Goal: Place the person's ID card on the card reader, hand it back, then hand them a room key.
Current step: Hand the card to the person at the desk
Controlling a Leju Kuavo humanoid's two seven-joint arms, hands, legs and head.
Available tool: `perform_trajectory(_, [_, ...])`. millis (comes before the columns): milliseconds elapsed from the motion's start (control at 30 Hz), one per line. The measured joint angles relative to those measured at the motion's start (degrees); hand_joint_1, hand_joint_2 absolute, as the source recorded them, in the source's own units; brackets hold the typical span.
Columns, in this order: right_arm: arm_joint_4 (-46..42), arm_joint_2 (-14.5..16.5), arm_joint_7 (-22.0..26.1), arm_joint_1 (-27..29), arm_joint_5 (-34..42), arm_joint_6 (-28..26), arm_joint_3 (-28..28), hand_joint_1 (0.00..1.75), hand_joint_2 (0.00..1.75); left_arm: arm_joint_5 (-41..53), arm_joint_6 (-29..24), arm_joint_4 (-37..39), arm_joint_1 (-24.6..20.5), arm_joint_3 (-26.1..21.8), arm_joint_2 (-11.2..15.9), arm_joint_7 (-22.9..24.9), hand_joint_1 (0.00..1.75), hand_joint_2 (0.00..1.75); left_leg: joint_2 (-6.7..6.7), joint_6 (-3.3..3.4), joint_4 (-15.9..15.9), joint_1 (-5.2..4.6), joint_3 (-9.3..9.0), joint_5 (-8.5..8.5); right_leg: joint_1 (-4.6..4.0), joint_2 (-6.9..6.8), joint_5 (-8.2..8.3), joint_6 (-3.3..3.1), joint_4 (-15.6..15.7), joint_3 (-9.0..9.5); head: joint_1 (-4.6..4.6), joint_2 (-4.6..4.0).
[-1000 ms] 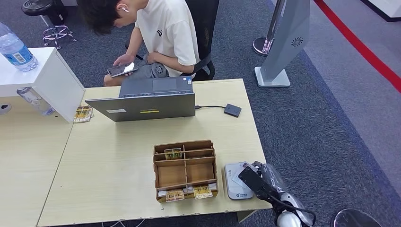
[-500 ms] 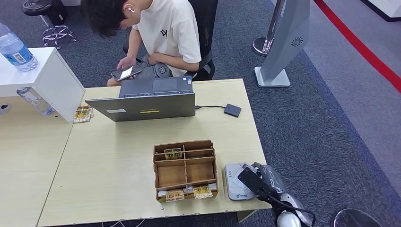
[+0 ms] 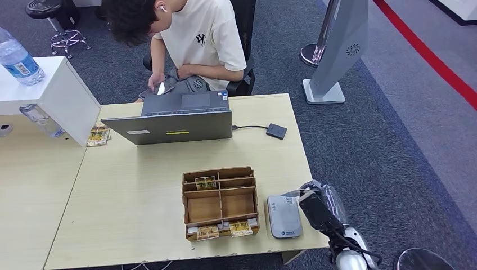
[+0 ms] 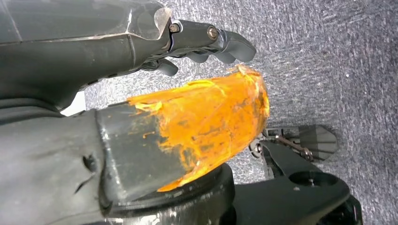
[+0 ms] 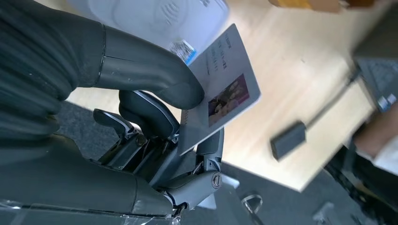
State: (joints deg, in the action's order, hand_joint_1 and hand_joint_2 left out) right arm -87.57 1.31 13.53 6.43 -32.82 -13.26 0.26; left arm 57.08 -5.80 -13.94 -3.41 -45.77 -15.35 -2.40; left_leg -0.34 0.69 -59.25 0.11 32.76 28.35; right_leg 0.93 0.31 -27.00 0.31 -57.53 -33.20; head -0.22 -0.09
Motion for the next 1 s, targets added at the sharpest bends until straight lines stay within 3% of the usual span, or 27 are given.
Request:
perform_trajectory(167, [-2.7,1.2,1.3,0.6,0.6,-1.7,-1.1,1.75,1.75,0.3,-0.2,0.0,0.0,0.0,-0.2,0.0,0.00,0.00,0.00,0.00,0.0,0.00,0.00,0.00,0.00,0.00,0.00,0.00,0.0,-0.01,0.01,0.00])
perform_trajectory(333, [-7.2,2.9,5.0,1.2,0.2,-7.6,-2.4,1.75,1.75,1.9,-0.2,0.0,0.0,0.0,-0.4,0.1,0.00,0.00,0.01,0.00,0.0,0.00,0.00,0.00,0.00,0.01,0.00,0.00,0.0,-0.01,0.00,0.00])
perform_trajectory(533, [-12.0,4.6,7.2,-0.5,-6.4,-13.0,-0.7,1.75,1.75,5.0,0.4,0.0,-0.4,0.1,-0.7,1.1,0.00,0.00,0.03,-0.01,0.0,0.01,0.03,-0.01,0.00,0.02,0.01,-0.01,0.0,0.01,0.01,0.00])
perform_trajectory(767, [-8.2,5.4,2.6,-12.4,-20.5,-18.3,9.9,1.75,1.75,8.8,2.4,0.0,-2.5,1.7,-1.0,3.4,0.00,0.00,0.05,-0.08,0.0,0.02,-0.02,-0.18,-0.01,0.04,0.13,-0.07,-0.1,0.01,0.01,0.00])
perform_trajectory(1000, [3.0,5.8,-5.2,-26.1,-31.0,-20.9,16.7,1.75,1.75,11.2,4.2,0.0,-4.5,4.1,-1.5,5.7,0.00,0.00,0.07,-0.12,0.0,0.02,0.00,-0.24,-0.01,0.05,0.22,-0.16,-0.1,-0.04,0.01,0.00])
